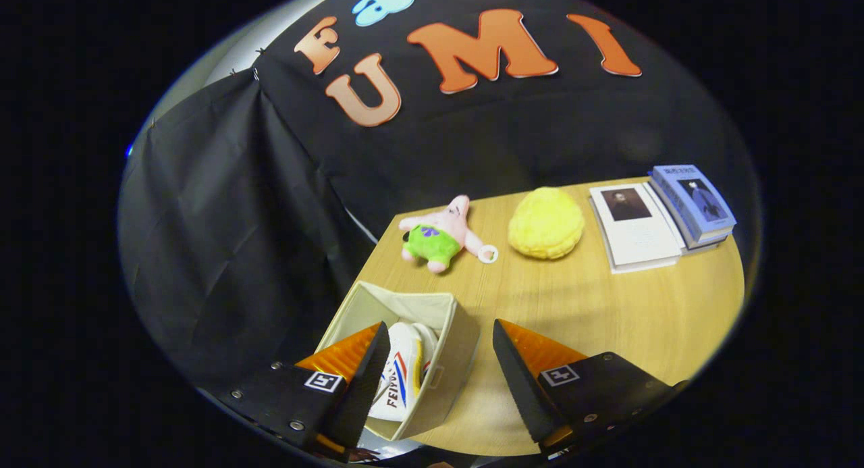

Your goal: Open the storage box then place both shoes into the box .Put the left shoe in first, then the right shoe, with the right side of both shoes facing outward in a uniform manner.

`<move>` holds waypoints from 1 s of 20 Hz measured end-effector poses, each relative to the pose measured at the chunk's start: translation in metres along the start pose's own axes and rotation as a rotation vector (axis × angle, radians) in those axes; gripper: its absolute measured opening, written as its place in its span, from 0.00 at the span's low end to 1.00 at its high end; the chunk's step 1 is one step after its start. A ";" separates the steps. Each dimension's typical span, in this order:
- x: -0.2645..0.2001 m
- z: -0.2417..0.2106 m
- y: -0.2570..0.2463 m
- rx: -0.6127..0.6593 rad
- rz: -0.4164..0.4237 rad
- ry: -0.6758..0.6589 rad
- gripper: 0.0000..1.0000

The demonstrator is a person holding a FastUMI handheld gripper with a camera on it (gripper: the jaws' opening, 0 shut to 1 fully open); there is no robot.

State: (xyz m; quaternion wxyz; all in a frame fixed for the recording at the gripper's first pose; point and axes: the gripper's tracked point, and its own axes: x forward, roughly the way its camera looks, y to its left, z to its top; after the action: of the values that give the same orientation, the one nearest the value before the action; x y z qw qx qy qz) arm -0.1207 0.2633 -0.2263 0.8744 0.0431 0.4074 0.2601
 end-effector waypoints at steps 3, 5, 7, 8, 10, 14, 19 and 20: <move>-0.026 0.042 -0.026 -0.021 -0.041 -0.139 0.95; -0.045 0.066 -0.041 -0.048 -0.065 -0.216 0.96; -0.064 0.088 -0.057 -0.081 -0.100 -0.297 0.96; -0.074 0.099 -0.062 -0.098 -0.115 -0.342 0.96; -0.091 0.119 -0.071 -0.135 -0.135 -0.438 0.96; -0.121 0.144 -0.086 -0.152 -0.158 -0.531 0.98; -0.159 0.182 -0.089 -0.215 -0.162 -0.715 0.98; -0.163 0.186 -0.087 -0.225 -0.157 -0.742 0.98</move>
State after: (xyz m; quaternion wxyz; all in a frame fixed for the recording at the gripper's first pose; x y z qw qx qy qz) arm -0.0343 0.1337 -0.0152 0.9787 0.0068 0.0344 0.2023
